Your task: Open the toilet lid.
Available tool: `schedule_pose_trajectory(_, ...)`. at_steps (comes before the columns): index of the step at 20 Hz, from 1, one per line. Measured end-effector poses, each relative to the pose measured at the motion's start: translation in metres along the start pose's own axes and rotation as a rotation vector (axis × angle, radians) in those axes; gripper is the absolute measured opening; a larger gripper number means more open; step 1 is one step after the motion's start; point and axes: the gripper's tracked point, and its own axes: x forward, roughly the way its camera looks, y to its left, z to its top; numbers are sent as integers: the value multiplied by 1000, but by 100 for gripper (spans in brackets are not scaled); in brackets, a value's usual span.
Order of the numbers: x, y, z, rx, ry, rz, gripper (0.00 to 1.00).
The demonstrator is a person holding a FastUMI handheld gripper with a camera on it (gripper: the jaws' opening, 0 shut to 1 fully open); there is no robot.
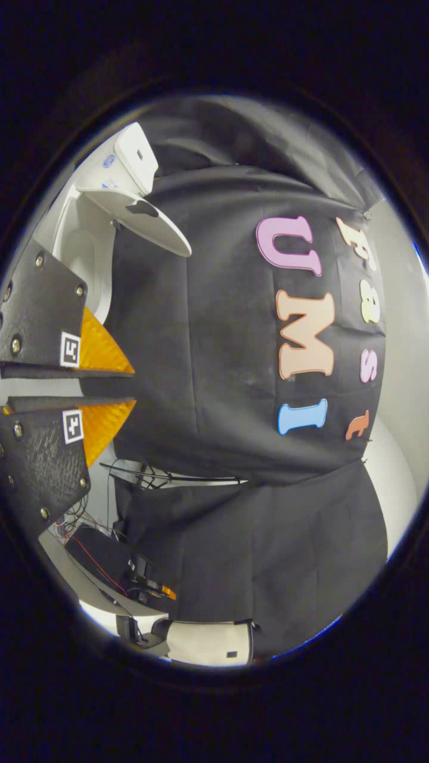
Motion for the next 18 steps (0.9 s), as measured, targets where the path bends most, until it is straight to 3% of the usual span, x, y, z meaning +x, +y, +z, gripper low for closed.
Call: schedule_pose_trajectory(18, -5, -33, -17, 56, 16, -69, 13)
